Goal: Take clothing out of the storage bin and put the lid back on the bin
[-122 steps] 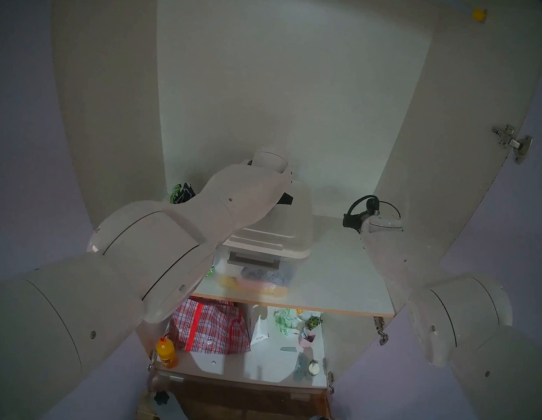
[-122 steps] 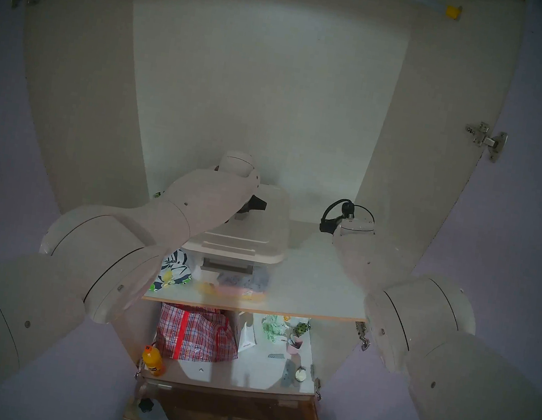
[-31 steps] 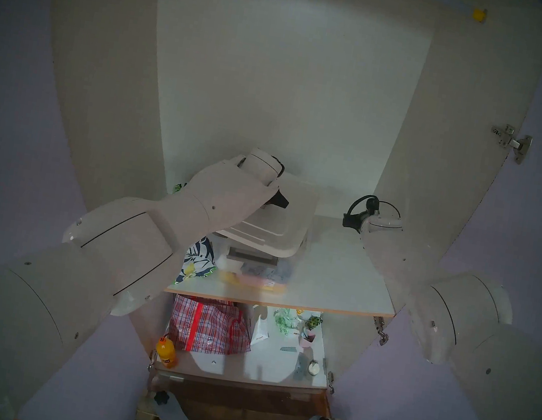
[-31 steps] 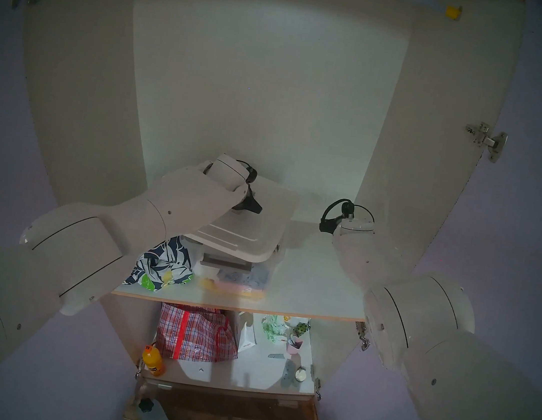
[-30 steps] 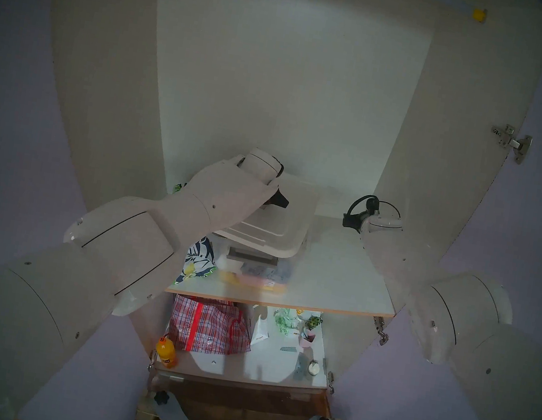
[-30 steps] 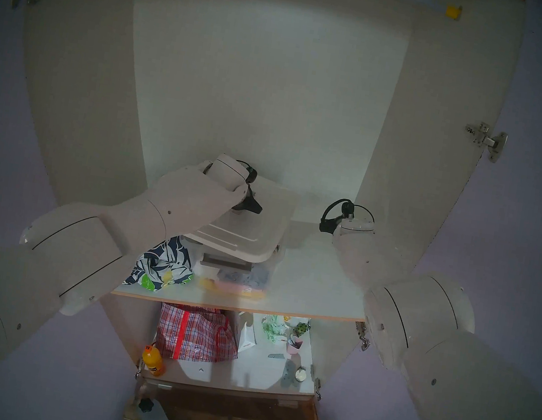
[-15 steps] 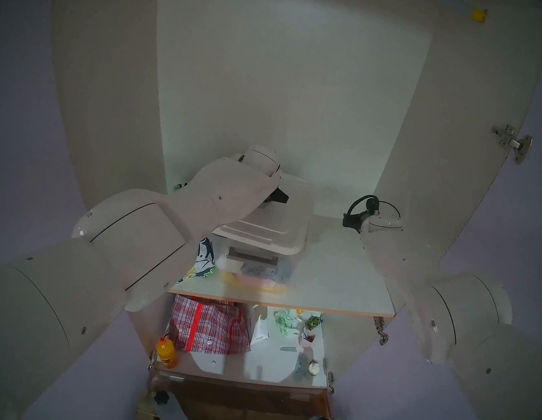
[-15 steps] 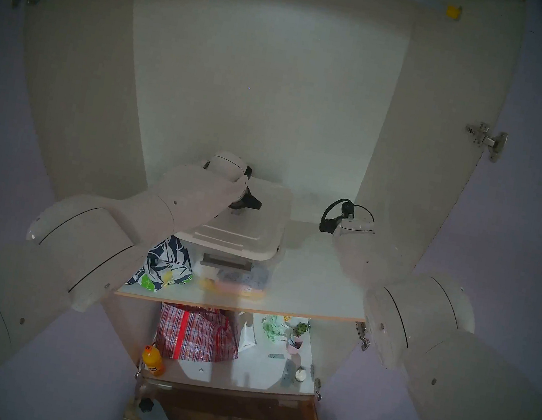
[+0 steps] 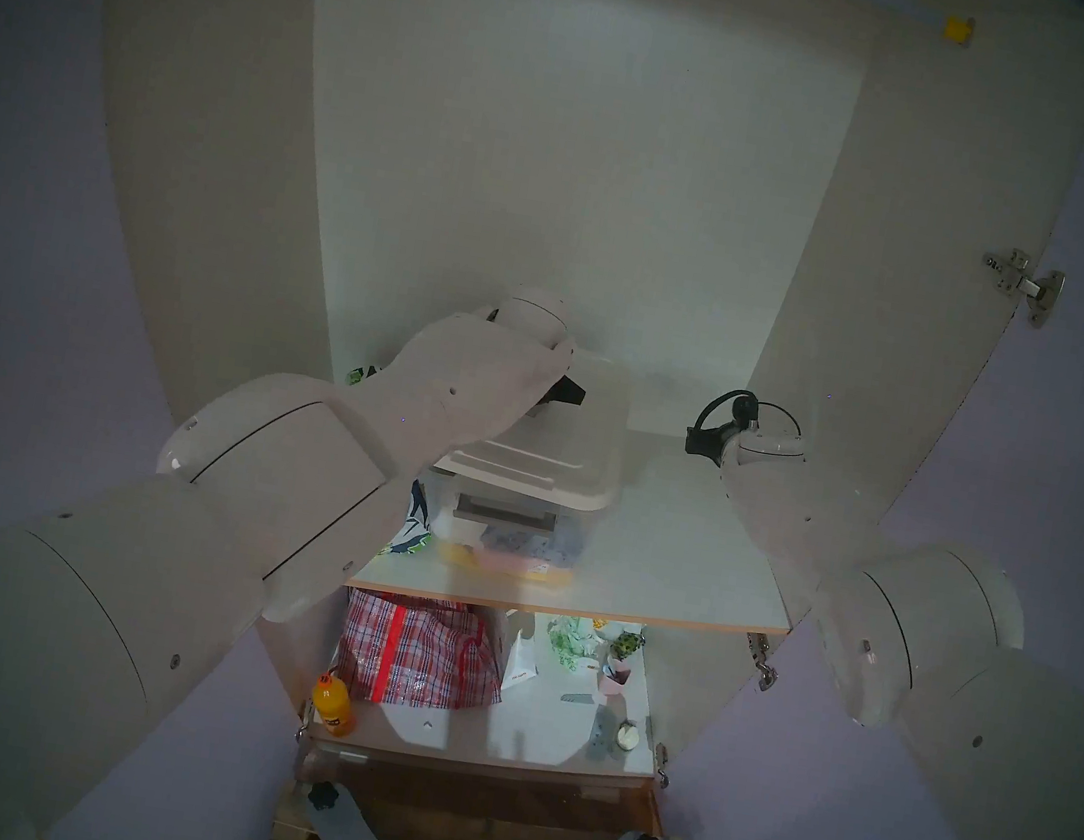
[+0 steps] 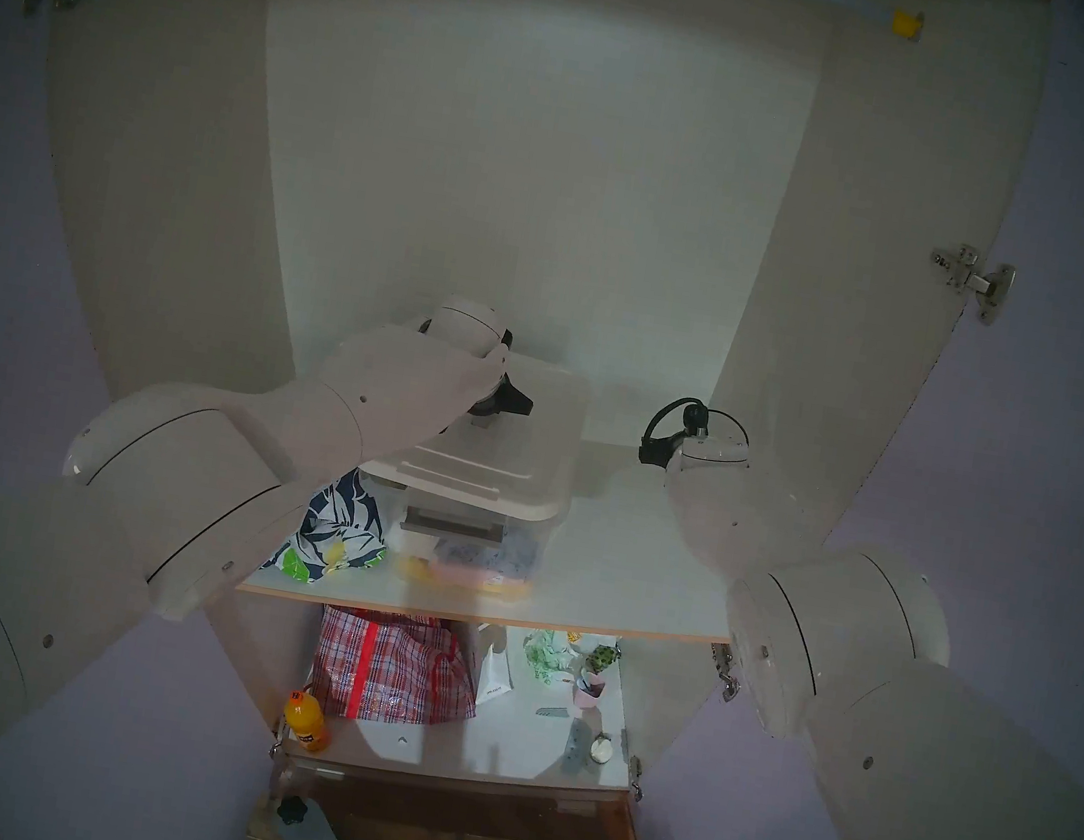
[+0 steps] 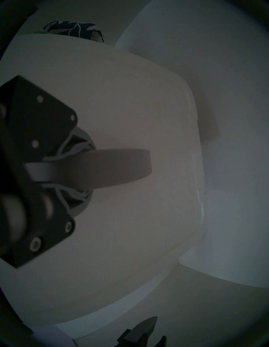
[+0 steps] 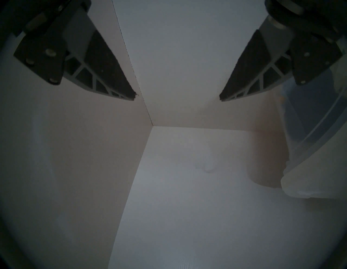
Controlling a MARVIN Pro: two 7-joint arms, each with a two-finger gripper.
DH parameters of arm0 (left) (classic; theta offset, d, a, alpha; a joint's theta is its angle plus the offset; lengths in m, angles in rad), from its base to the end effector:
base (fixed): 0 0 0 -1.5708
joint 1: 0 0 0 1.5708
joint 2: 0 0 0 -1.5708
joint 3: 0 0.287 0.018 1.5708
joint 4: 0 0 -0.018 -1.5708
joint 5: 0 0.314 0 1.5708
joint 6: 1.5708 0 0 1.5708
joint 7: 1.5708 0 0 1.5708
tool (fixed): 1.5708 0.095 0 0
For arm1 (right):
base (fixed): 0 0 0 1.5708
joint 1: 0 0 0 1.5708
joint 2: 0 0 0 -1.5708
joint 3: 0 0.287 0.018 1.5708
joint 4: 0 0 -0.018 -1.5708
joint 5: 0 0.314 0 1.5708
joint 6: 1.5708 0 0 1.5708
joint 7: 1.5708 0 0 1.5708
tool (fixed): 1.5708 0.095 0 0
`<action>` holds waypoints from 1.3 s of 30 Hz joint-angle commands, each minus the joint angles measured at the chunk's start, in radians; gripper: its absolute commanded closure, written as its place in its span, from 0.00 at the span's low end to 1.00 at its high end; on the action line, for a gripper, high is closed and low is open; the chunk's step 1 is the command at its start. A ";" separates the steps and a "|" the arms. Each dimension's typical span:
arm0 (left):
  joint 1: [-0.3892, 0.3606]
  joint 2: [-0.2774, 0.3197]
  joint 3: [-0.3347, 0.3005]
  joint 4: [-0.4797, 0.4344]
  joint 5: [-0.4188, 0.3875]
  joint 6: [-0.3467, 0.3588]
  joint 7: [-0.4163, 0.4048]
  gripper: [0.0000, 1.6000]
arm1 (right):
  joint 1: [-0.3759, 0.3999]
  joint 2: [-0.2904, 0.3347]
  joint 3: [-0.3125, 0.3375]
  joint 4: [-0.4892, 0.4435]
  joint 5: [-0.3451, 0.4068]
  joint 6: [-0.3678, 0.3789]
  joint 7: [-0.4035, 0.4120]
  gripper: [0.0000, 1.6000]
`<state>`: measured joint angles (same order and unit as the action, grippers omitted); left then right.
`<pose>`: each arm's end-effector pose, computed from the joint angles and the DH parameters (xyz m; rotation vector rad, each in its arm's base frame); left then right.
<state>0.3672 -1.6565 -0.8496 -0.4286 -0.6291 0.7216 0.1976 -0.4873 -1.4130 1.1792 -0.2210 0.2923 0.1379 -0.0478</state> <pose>0.6387 -0.1428 -0.1754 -2.8029 0.3883 -1.2673 0.6410 -0.0805 -0.2595 2.4916 0.0308 1.6120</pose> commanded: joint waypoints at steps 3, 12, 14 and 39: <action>-0.038 -0.033 -0.032 -0.024 -0.017 0.025 0.085 1.00 | 0.034 0.001 0.003 -0.017 -0.002 -0.019 -0.001 0.00; -0.024 -0.050 -0.040 -0.050 -0.025 0.030 0.148 1.00 | 0.033 0.000 0.008 -0.018 -0.007 -0.018 -0.001 0.00; -0.021 -0.050 -0.046 -0.056 -0.033 0.030 0.148 1.00 | 0.033 0.000 0.009 -0.018 -0.008 -0.018 -0.001 0.00; 0.009 0.013 -0.004 -0.103 -0.042 0.026 0.040 1.00 | 0.034 -0.002 0.021 -0.015 -0.020 -0.020 0.001 0.00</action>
<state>0.4099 -1.6402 -0.8501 -0.4999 -0.6681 0.7549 0.2599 -0.4872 -1.4157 1.1991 -0.2189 0.2720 0.1375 -0.0452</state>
